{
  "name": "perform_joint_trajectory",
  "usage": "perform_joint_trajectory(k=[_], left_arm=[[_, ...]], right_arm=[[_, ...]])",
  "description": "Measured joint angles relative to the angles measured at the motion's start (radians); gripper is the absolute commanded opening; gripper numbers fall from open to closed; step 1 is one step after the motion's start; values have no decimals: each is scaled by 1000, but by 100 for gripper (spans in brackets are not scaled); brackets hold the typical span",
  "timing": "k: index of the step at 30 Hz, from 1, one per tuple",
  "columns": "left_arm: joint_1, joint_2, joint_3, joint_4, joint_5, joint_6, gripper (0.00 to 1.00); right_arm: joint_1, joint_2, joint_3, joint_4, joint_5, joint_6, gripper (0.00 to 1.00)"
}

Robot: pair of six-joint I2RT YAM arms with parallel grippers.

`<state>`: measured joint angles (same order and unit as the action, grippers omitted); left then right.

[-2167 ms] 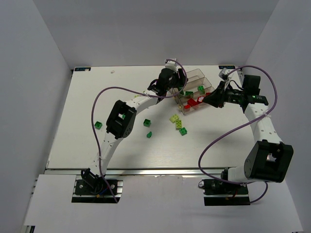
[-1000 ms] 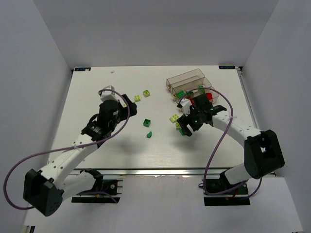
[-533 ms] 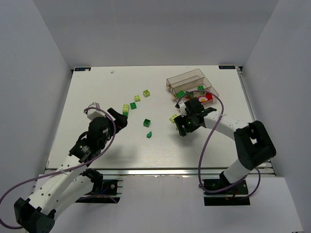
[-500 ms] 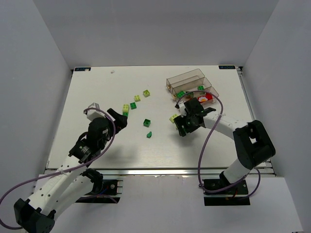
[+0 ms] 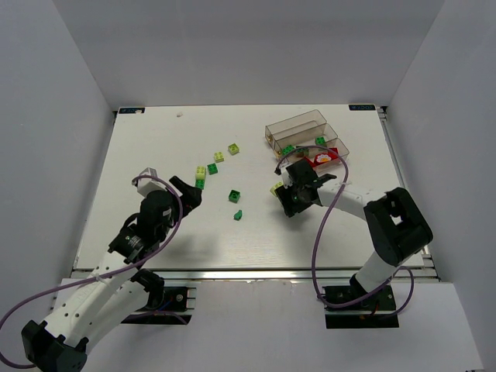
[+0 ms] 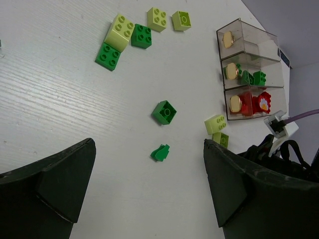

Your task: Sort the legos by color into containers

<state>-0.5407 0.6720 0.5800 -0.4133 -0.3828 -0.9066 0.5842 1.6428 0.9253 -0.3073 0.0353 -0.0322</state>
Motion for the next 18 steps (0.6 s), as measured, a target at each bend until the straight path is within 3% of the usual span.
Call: perform_joint_trajectory(k=[15,18], left_arm=[[0,1,-11,-3,-11,3,98],[0,7,-11,-3,-18,5,98]], right_arm=[[1,-22,-35,22,13,-40,24],[0,-79,-58,-11,-4,-93,8]])
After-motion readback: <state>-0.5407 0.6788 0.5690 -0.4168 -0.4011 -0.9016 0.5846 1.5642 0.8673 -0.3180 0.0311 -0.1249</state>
